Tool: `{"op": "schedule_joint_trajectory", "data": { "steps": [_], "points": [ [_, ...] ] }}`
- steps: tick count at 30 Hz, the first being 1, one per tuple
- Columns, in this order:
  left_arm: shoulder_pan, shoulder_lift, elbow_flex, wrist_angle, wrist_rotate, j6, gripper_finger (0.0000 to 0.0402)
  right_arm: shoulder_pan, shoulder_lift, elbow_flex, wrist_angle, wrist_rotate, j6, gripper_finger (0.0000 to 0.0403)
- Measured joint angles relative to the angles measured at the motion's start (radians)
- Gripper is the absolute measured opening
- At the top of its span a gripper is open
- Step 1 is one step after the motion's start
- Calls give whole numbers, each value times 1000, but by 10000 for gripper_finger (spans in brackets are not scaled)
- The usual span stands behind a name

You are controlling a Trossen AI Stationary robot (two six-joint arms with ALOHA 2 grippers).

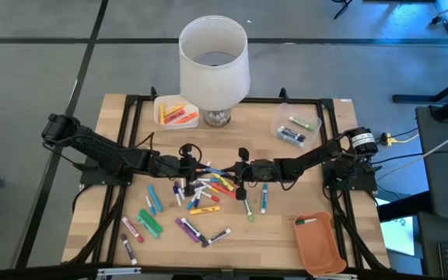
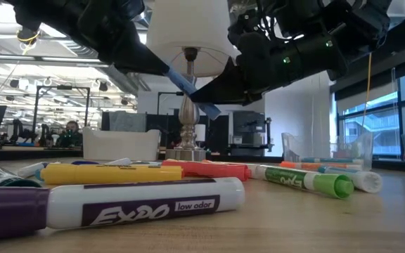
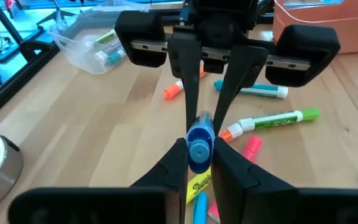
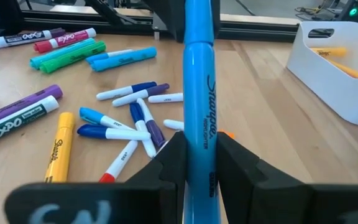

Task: Pick & Place Markers
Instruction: Put the dark blue highlighter into the white bin

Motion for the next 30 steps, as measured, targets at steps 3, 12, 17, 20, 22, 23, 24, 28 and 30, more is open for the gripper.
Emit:
{"op": "schedule_joint_trajectory", "data": {
  "steps": [3, 12, 17, 20, 22, 23, 24, 28, 30],
  "points": [
    [0, 0, 0, -10, 1, -1, 42, 0, 0, 0, -2, 0, 14, 71],
    [0, 0, 0, -48, -16, -2, 41, 0, 0, 0, -6, 31, 35, 104],
    [1, 0, -1, -79, -47, -14, 42, 1, 0, 0, -6, 33, 40, 91],
    [1, 0, -1, -90, -58, -19, 42, 1, 0, 0, -6, 36, 40, 91],
    [1, 0, -1, -97, -58, -23, 42, 1, 0, 0, -10, 37, 47, 91],
    [1, 0, -1, -103, -58, -27, 42, 1, 0, 0, -12, 38, 50, 91],
    [1, 0, -1, -114, -62, -28, 43, 1, 0, 0, -13, 39, 51, 91],
    [0, -7, -1, -151, -162, -56, 44, 1, 0, 0, -16, 41, 52, 91],
    [1, -12, -1, -187, -197, -74, 44, 1, 0, 0, -23, 42, 53, 91]
  ]
}}
